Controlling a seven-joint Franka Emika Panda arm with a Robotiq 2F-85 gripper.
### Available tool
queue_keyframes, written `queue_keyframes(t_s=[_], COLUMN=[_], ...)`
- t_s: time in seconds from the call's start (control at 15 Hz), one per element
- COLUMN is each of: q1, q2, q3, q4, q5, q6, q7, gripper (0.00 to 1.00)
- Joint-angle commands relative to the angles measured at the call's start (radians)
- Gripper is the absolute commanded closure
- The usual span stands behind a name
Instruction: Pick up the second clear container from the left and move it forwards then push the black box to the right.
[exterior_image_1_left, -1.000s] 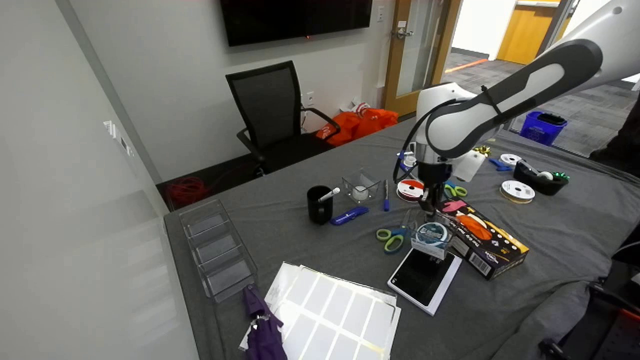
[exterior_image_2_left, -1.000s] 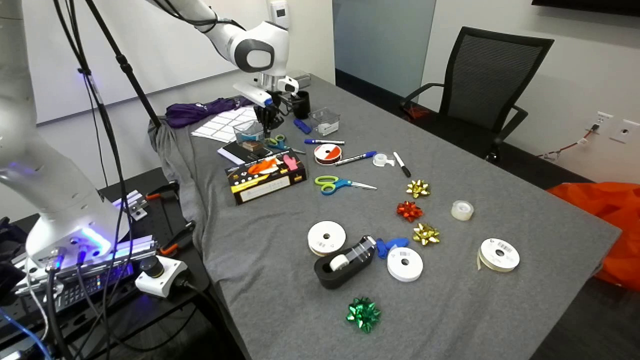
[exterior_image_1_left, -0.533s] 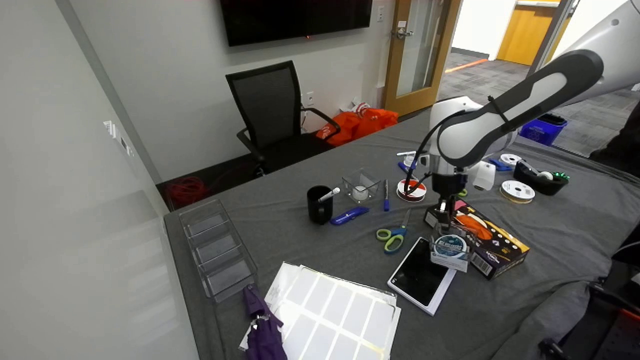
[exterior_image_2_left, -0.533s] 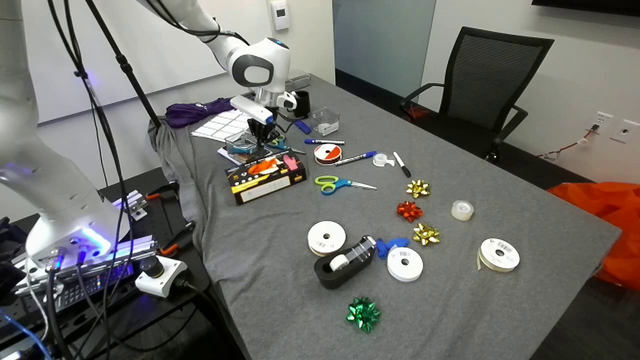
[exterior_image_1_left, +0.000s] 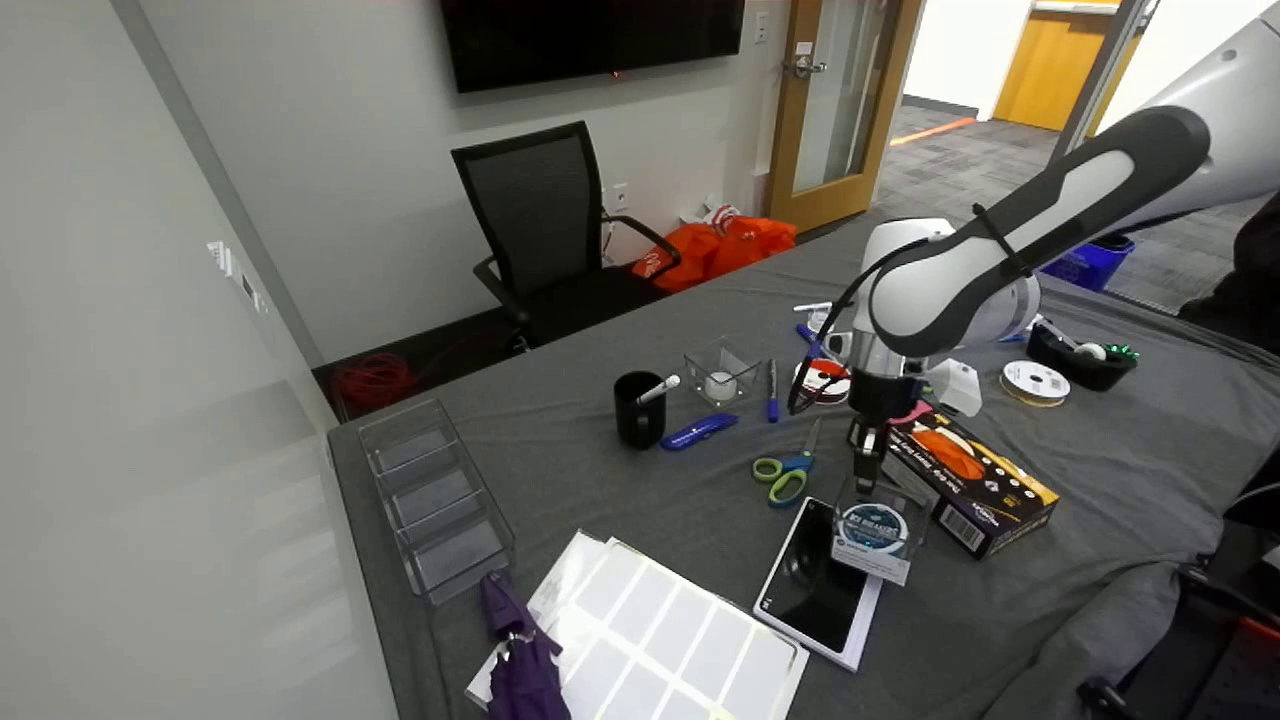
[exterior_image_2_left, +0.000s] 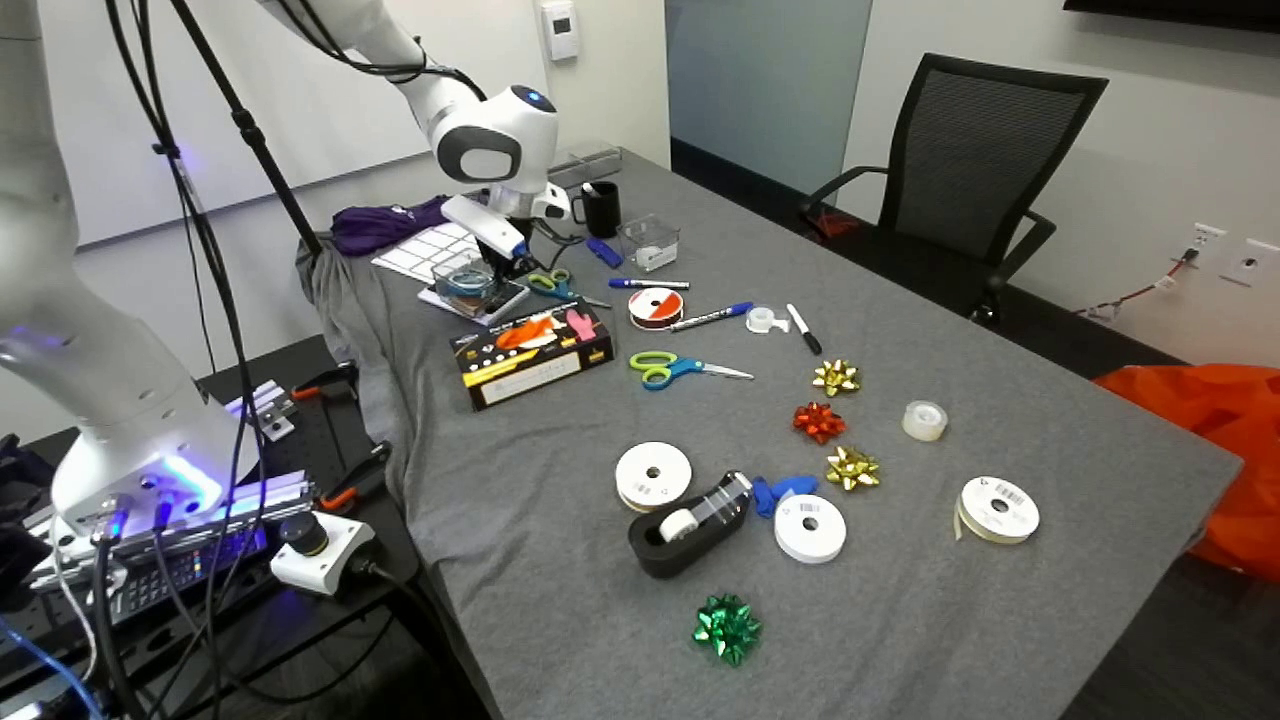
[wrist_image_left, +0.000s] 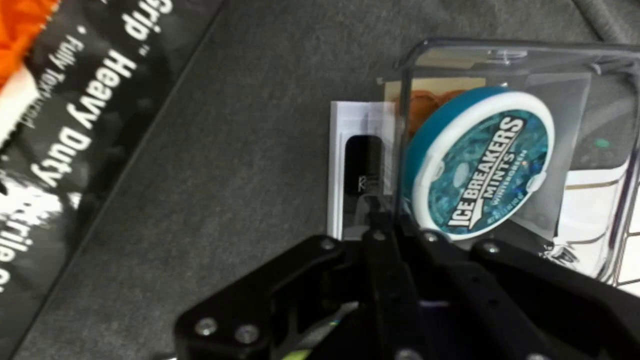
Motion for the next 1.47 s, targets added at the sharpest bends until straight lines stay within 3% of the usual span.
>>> queue_keyframes(t_s=[0.0,0.2,0.27,0.4,1.0,1.4], q1=[-0.014,-0.001,0.002,0.004,0.005,0.018], q2=[-0.022,-0.024,-0.026,-0.026,-0.025,-0.038], q3=[0.045,0.049,0.05,0.051,0.047,0.031], q4=[-0.055,-0.073,-0.08,-0.093,-0.134,-0.15], q5=[0.04,0.016,0.013,0.008,-0.042,-0.084], q6=[0.093,0.161,0.185,0.233,0.314,0.267], q7=[-0.05,-0.041,-0.031,-0.013,0.089,0.184], gripper=[0.99,0.99,0.71,0.64,0.02,0.0])
